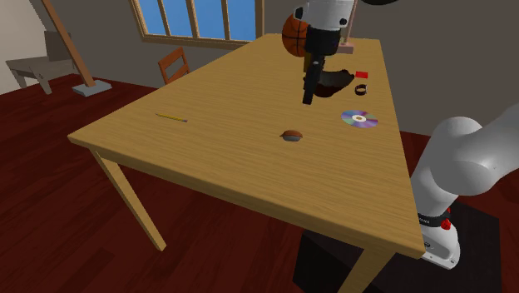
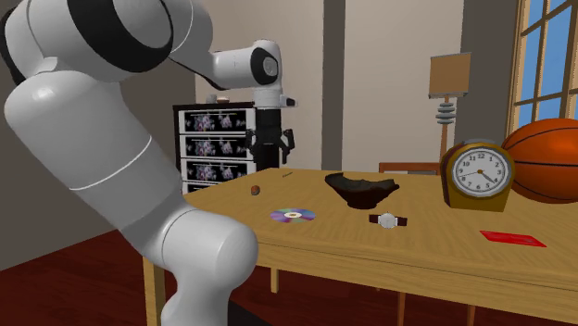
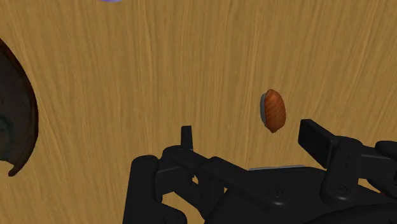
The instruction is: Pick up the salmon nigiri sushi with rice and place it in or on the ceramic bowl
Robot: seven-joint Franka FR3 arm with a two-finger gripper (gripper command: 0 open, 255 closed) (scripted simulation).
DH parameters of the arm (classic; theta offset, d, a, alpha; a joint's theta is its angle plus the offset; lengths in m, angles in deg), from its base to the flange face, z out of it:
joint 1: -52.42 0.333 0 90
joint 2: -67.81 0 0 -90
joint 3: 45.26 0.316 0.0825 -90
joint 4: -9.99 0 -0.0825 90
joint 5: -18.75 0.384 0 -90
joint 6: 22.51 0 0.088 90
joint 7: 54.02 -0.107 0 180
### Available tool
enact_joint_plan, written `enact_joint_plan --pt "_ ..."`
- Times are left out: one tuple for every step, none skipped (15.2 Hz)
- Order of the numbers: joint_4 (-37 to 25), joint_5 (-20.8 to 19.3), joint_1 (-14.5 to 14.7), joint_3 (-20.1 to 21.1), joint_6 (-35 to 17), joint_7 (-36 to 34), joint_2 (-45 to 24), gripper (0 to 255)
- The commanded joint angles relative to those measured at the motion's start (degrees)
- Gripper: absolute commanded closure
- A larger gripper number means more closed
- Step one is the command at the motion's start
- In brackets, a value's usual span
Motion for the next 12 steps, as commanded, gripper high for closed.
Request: enact_joint_plan --pt "-0.36 -0.22 1.5 1.7 -1.47 1.64 -2.46 0" --pt "-0.46 -0.33 2.26 2.64 -2.22 2.31 -3.64 0" --pt "-0.57 -0.46 2.99 3.59 -2.95 2.95 -4.83 0" --pt "-0.68 -0.62 3.71 4.54 -3.68 3.59 -6.0 0" --pt "-0.79 -0.8 4.41 5.51 -4.4 4.21 -7.17 0" --pt "-0.83 -0.87 4.66 5.84 -4.65 4.43 -7.58 0" --pt "-0.09 -0.83 4.68 5.91 -5.42 4.44 -7.61 0" --pt "0.64 -0.79 4.7 5.98 -6.2 4.44 -7.66 0" --pt "1.36 -0.75 4.72 6.05 -6.98 4.45 -7.72 0" --pt "2.07 -0.71 4.73 6.12 -7.76 4.45 -7.8 0" --pt "2.77 -0.67 4.75 6.2 -8.55 4.46 -7.89 0" --pt "3.46 -0.63 4.76 6.27 -9.34 4.46 -8.0 0"
